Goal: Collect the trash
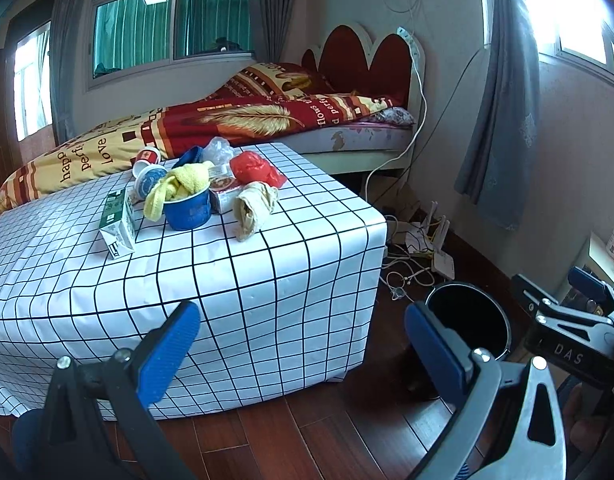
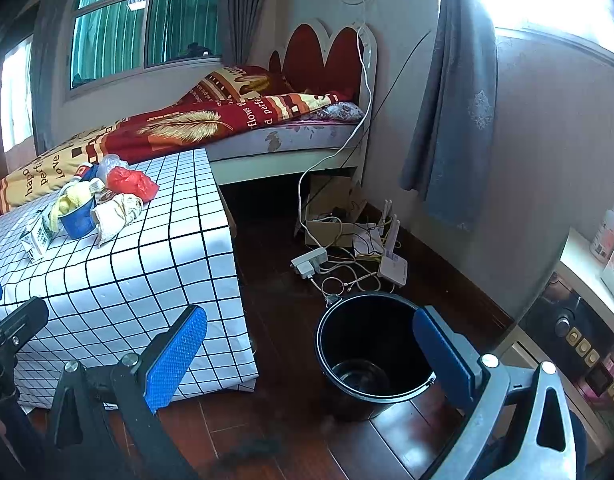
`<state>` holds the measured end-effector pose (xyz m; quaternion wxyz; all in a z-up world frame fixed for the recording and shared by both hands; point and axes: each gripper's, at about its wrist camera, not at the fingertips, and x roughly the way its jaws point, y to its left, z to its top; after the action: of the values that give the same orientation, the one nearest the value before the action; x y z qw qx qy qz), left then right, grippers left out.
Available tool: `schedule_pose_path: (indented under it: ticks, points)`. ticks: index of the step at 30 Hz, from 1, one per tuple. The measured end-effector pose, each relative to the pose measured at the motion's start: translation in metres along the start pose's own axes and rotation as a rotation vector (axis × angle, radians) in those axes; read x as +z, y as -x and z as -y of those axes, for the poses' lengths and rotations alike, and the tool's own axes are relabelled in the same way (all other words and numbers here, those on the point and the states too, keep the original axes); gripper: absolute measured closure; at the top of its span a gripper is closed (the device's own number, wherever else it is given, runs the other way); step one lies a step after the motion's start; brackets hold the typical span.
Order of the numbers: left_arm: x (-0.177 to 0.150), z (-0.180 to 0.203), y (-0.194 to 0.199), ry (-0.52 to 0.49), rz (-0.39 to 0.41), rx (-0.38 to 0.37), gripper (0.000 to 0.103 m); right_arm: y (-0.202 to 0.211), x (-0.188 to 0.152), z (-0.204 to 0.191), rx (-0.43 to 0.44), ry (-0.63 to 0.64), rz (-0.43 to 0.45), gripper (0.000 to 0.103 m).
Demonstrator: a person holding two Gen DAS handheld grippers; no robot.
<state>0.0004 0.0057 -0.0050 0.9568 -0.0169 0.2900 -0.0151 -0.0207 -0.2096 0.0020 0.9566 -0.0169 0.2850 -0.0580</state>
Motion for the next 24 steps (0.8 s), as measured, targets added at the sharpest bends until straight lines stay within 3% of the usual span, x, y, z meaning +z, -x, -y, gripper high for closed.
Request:
schedule_pose_path:
  ticks: [24]
  points:
    - [-0.0002, 0.0022, -0.001, -0.004, -0.006, -0.006, 0.0, -0.0009, 0.0025, -0.001, -0.006, -0.001, -0.001, 0.0]
